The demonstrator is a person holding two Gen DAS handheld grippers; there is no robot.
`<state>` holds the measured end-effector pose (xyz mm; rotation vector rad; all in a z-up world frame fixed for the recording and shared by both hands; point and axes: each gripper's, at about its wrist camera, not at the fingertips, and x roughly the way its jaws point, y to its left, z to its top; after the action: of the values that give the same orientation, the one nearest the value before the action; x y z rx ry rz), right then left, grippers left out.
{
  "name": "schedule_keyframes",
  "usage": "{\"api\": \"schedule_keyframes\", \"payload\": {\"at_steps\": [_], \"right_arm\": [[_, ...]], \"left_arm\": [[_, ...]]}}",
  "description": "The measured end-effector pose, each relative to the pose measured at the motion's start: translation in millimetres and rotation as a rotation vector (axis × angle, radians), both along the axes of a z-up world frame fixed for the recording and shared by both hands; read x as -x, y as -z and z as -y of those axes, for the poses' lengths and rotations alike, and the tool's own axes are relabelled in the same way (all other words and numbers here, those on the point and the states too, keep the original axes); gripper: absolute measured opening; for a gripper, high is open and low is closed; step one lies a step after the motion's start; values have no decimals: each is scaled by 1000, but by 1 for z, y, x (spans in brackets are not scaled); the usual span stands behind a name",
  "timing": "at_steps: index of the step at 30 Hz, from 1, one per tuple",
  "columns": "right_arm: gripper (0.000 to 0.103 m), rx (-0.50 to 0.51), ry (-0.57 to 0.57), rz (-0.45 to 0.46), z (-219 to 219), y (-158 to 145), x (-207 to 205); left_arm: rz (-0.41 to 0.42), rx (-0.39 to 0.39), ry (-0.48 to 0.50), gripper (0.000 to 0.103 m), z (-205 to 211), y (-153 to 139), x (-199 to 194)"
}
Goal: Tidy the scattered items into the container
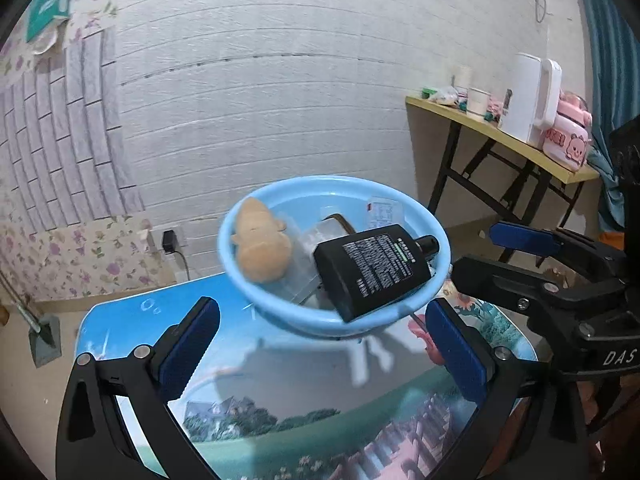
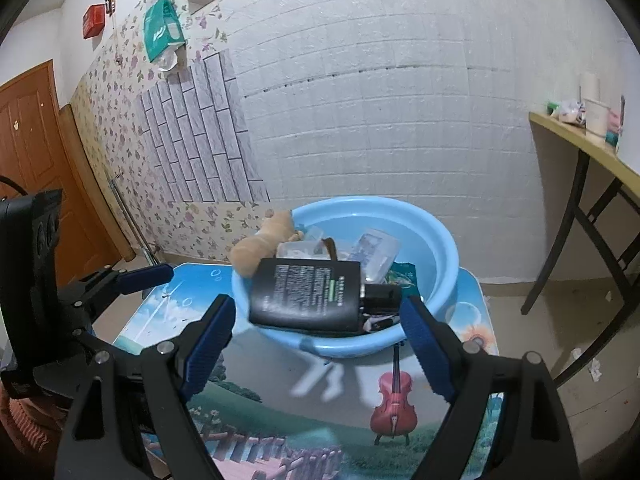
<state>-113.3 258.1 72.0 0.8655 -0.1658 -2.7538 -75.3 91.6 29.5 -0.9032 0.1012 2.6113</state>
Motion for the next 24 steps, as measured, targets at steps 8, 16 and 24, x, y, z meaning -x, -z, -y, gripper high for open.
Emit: {"api": "schedule_keyframes", "payload": {"at_steps": [8, 16, 24], "right_arm": [[86, -40, 12, -59, 21, -8, -25], [86, -117, 29, -94, 34, -15, -38], [86, -151, 53, -57, 39, -9, -33]], "left_arm": [[-4, 18, -90, 103, 22, -4, -21], [4, 21, -218, 103, 45, -7, -28], [55, -14, -279, 103, 63, -4, -29]]}}
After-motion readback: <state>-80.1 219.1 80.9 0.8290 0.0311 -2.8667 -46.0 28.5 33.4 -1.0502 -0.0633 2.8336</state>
